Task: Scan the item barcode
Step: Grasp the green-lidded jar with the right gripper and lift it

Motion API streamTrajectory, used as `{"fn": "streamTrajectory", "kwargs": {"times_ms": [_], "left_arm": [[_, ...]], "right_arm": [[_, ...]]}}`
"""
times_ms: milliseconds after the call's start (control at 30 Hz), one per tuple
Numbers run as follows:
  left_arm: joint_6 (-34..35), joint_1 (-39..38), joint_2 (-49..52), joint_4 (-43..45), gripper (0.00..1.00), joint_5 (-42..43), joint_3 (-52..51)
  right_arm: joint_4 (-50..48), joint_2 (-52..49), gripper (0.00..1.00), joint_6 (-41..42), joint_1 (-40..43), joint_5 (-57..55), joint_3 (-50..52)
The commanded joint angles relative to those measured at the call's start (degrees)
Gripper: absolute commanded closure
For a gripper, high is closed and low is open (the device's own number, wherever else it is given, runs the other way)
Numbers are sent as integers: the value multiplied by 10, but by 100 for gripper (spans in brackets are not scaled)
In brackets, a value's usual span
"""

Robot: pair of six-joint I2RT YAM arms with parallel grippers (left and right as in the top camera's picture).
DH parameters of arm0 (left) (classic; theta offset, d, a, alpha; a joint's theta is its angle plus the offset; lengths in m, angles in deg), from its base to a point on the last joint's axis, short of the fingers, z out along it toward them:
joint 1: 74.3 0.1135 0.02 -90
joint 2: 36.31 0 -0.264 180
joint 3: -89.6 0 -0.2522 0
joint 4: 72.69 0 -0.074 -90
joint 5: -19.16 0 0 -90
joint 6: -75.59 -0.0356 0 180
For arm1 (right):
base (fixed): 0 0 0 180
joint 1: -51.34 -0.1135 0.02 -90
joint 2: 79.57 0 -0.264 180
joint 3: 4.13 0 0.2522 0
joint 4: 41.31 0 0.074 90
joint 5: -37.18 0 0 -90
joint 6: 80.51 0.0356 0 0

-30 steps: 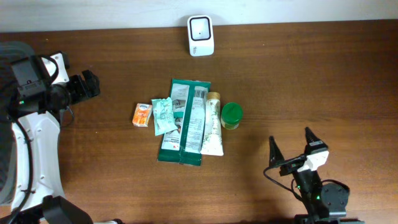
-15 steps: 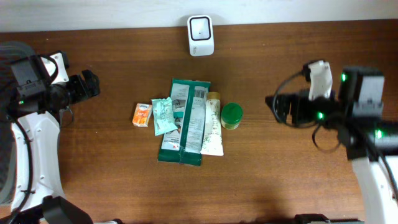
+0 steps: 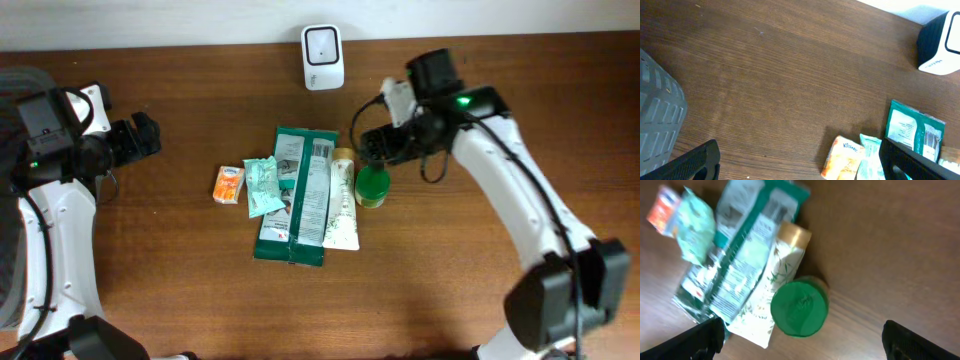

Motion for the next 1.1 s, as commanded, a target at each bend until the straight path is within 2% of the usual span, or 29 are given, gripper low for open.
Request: {"fn": "streamTrajectory", "kwargs": {"times_ms": [0,133,467,633,733,800,867,1000,1067], "left_arm": [[-11,4,-10,1,1,8,11],[-11,4,-10,1,1,8,11],[-11,4,-10,1,1,8,11],[-11,4,-10,1,1,8,11],[-11,4,-10,1,1,8,11],[-11,4,-10,1,1,8,11],[-11,4,-10,1,1,8,11],[-11,4,-10,1,1,8,11],[-11,4,-10,1,1,8,11]], "right_arm": [[17,-48,2,-1,-27,-32,-10],[27,-80,2,46,-33,-31,-10],[25,-133,3,46,-66,-13,-10],[38,-133,7,46,-66,-14,-8],[23,-133,11,46,-66,-63,15],[-1,-133,19,46,-66,-73,27],[-12,-133,34,46,-66,-90,28],[-10,-132,56,52,-65,-103,23],[-8,-132,57,125,-58,-103,10]]}}
